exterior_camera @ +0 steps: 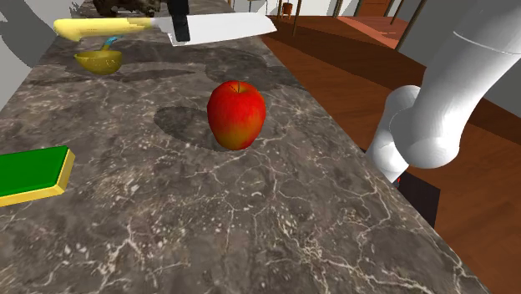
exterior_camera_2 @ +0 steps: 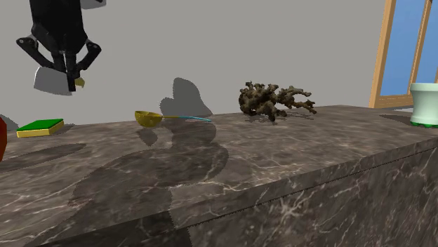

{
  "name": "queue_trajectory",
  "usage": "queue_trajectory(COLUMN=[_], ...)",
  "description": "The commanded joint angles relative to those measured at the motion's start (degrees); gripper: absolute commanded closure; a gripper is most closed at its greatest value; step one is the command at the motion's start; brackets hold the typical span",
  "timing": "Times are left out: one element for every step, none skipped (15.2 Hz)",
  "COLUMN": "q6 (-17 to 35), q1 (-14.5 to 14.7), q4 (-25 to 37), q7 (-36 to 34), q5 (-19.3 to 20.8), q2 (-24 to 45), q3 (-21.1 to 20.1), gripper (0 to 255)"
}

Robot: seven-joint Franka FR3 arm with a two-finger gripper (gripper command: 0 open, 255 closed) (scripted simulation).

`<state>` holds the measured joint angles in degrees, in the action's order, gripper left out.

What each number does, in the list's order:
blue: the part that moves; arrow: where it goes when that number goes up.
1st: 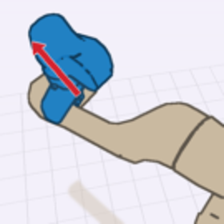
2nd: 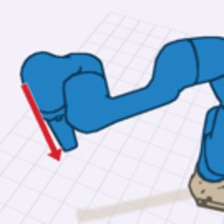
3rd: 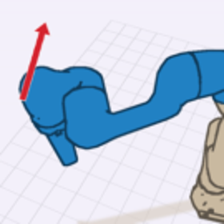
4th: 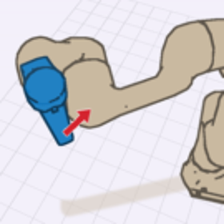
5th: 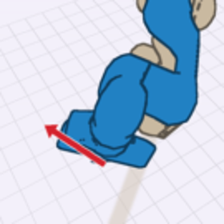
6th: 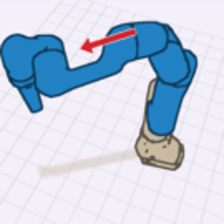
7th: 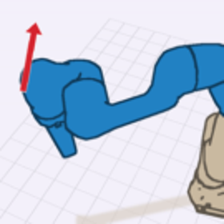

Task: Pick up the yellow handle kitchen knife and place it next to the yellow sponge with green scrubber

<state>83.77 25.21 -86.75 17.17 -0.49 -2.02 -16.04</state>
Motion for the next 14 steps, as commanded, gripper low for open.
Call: queue_trajectory(q6=[0.01,-0.05,-0.13,-0.21,-0.32,-0.44,-0.58,-0.75,-0.94,-1.15,-1.4,-1.68,-2.0,-2.37], q1=[1.38,2.09,2.82,3.55,4.28,5.04,5.82,6.62,7.45,8.32,9.23,10.19,11.2,12.26], q4=[0.37,0.71,1.12,1.61,2.18,2.84,3.57,4.4,5.31,6.32,7.42,8.63,9.95,11.38], q7=[-3.0,-4.45,-5.92,-7.4,-8.89,-10.4,-11.92,-13.45,-14.99,-16.55,-18.12,-19.69,-21.28,-22.87], q5=[0.02,0.06,0.13,0.23,0.37,0.55,0.77,1.03,1.35,1.72,2.14,2.62,3.16,3.76], q2=[0.42,0.7,1.05,1.47,1.97,2.53,3.17,3.89,4.69,5.56,6.52,7.56,8.69,9.91], q3=[-1.51,-2.25,-3.0,-3.75,-4.53,-5.29,-6.06,-6.82,-7.59,-8.33,-9.07,-9.79,-10.49,-11.18], gripper=[255,255,255,255,255,255,255,255,255,255,255,255,255,255])
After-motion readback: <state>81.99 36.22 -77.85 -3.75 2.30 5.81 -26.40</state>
